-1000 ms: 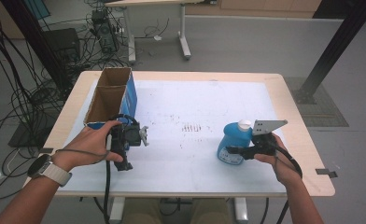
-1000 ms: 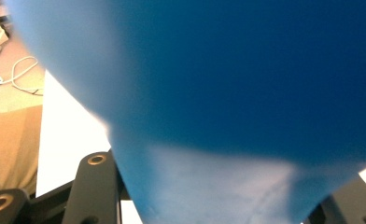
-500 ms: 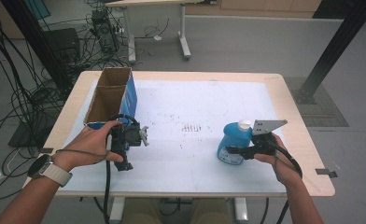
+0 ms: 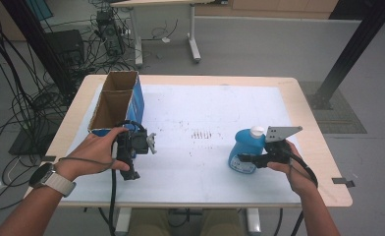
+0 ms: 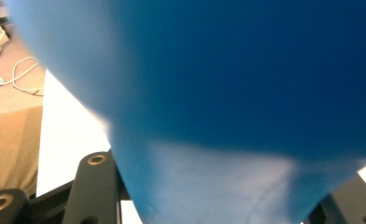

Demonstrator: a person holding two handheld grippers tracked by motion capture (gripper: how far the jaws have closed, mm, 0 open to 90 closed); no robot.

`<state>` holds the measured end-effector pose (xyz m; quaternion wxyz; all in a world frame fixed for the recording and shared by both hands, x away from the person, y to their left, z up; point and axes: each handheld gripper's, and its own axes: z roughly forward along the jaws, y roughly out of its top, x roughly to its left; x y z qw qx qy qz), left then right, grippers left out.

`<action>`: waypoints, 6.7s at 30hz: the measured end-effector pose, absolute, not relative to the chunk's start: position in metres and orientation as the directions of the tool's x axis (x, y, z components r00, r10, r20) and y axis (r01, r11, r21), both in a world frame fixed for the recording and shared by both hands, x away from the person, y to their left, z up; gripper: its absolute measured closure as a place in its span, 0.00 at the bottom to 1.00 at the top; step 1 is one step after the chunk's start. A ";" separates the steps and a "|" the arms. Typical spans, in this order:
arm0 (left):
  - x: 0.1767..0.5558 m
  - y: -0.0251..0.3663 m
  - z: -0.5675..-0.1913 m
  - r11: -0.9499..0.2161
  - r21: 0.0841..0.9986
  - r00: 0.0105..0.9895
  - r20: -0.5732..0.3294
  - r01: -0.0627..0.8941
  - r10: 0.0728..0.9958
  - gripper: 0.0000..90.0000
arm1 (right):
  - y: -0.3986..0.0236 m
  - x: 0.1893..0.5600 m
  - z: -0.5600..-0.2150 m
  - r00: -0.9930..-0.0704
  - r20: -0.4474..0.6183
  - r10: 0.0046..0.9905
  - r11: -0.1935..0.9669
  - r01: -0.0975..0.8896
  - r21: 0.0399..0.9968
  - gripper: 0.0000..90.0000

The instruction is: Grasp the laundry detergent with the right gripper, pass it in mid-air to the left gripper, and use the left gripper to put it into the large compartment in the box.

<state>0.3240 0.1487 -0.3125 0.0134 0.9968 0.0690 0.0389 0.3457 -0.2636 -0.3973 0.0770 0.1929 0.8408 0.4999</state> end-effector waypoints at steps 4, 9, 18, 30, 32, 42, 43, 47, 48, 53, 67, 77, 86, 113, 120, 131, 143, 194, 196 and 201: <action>0.324 0.148 -0.312 -0.990 0.030 0.988 0.075 0.135 0.137 0.12 | -0.263 0.346 -0.397 -0.914 0.063 0.401 0.426 0.247 0.870 0.49; 0.324 0.148 -0.313 -0.990 0.032 0.988 0.075 0.136 0.138 0.12 | -0.263 0.346 -0.397 -0.914 0.065 0.402 0.425 0.248 0.871 0.49; 0.325 0.147 -0.313 -0.990 0.030 0.988 0.073 0.136 0.138 0.12 | -0.264 0.346 -0.397 -0.913 0.067 0.403 0.422 0.250 0.872 0.49; 0.325 0.147 -0.313 -0.990 0.032 0.988 0.074 0.136 0.138 0.12 | -0.264 0.347 -0.398 -0.913 0.069 0.402 0.421 0.252 0.871 0.49; 0.325 0.147 -0.313 -0.990 0.035 0.988 0.075 0.135 0.137 0.12 | -0.264 0.347 -0.397 -0.913 0.068 0.401 0.421 0.250 0.872 0.49; 0.325 0.147 -0.312 -0.990 0.036 0.987 0.076 0.137 0.139 0.12 | -0.264 0.347 -0.398 -0.913 0.072 0.402 0.420 0.253 0.872 0.49; 0.325 0.147 -0.311 -0.990 0.036 0.987 0.078 0.136 0.138 0.12 | -0.264 0.347 -0.398 -0.913 0.073 0.402 0.418 0.253 0.872 0.49; 0.325 0.147 -0.311 -0.990 0.036 0.987 0.079 0.136 0.139 0.12 | -0.264 0.347 -0.398 -0.912 0.074 0.404 0.417 0.255 0.872 0.49; 0.325 0.147 -0.311 -0.990 0.034 0.987 0.079 0.136 0.139 0.12 | -0.264 0.347 -0.398 -0.912 0.075 0.404 0.416 0.256 0.872 0.49; 0.325 0.147 -0.310 -0.990 0.035 0.987 0.079 0.139 0.141 0.12 | -0.264 0.347 -0.398 -0.912 0.074 0.403 0.415 0.254 0.873 0.49; 0.326 0.148 -0.306 -0.986 0.029 0.983 0.075 0.164 0.165 0.12 | -0.264 0.347 -0.398 -0.911 0.076 0.405 0.414 0.257 0.873 0.49; 0.325 0.147 -0.306 -0.988 0.028 0.985 0.086 0.150 0.152 0.12 | -0.263 0.348 -0.397 -0.912 0.077 0.404 0.418 0.259 0.871 0.49; 0.325 0.145 -0.297 -0.989 0.023 0.984 0.096 0.147 0.148 0.12 | -0.263 0.349 -0.395 -0.911 0.080 0.404 0.414 0.261 0.872 0.49; 0.333 0.102 -0.230 -0.987 -0.049 0.986 0.084 0.150 0.145 0.12 | -0.230 0.344 -0.325 -0.966 0.082 0.246 0.458 0.191 0.868 0.49; 0.342 0.089 -0.207 -0.991 -0.018 0.987 0.089 0.133 0.131 0.11 | -0.220 0.346 -0.315 -0.973 0.071 0.220 0.475 0.171 0.864 0.49; 0.354 0.068 -0.178 -0.993 -0.003 0.989 0.091 0.116 0.116 0.11 | -0.202 0.348 -0.305 -0.982 0.069 0.174 0.489 0.147 0.860 0.49; 0.355 0.044 -0.143 -0.997 0.003 0.991 0.107 0.083 0.083 0.10 | -0.181 0.350 -0.294 -0.989 0.045 0.139 0.503 0.110 0.857 0.49; 0.375 -0.018 -0.117 -1.000 -0.006 0.997 0.072 -0.003 -0.004 0.06 | -0.128 0.371 -0.278 -0.995 0.044 0.084 0.512 0.081 0.855 0.49; 0.376 -0.019 -0.118 -1.000 -0.008 0.997 0.071 -0.004 -0.005 0.06 | -0.127 0.372 -0.277 -0.996 0.047 0.082 0.514 0.082 0.854 0.49; 0.378 -0.017 -0.119 -1.000 -0.008 0.997 0.071 -0.006 -0.007 0.06 | -0.126 0.374 -0.277 -0.995 0.046 0.087 0.514 0.084 0.853 0.49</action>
